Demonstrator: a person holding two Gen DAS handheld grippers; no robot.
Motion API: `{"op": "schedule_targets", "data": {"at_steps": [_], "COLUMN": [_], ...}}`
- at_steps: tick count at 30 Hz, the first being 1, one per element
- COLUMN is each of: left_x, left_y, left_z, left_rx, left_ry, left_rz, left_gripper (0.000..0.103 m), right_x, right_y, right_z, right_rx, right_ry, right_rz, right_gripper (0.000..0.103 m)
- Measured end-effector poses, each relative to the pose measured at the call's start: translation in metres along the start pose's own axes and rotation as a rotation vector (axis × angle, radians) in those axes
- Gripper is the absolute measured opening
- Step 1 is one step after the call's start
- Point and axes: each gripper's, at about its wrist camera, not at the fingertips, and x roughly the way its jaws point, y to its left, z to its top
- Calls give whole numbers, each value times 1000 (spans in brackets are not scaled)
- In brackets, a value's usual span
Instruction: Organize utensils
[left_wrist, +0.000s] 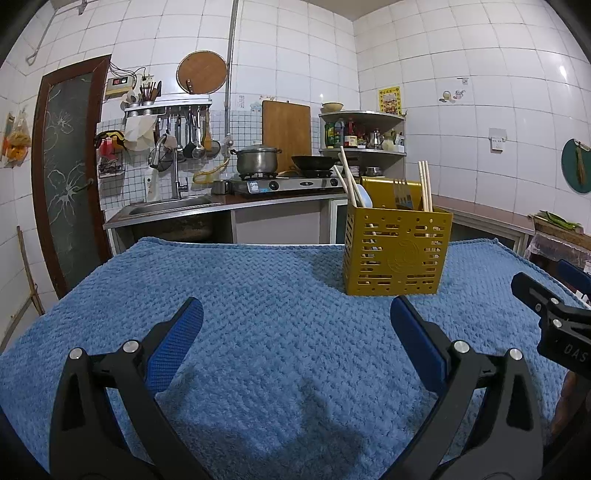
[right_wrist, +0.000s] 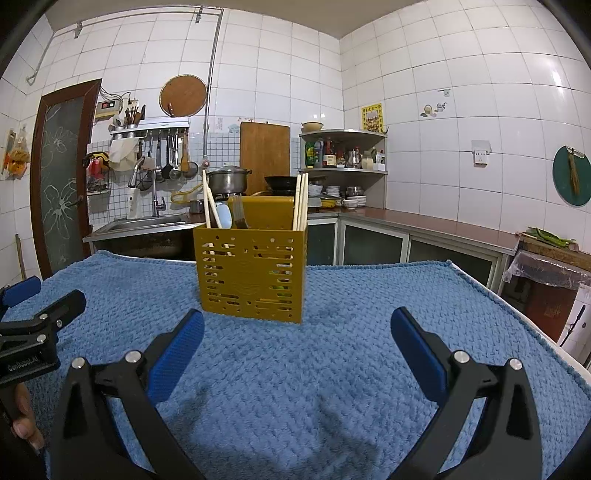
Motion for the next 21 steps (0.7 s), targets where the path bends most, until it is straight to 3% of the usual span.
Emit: {"op": "schedule_targets", "data": {"at_steps": [21], "left_x": [-4], "left_y": [0], "left_z": [-1], "left_rx": [6], "left_ry": [-5], "left_rz": [0], "left_gripper": [98], "right_x": [2], "right_y": [-2], "right_z": [0], "right_rx": [-6], "right_ry": [6], "right_rz": [8], "right_gripper": [99]}}
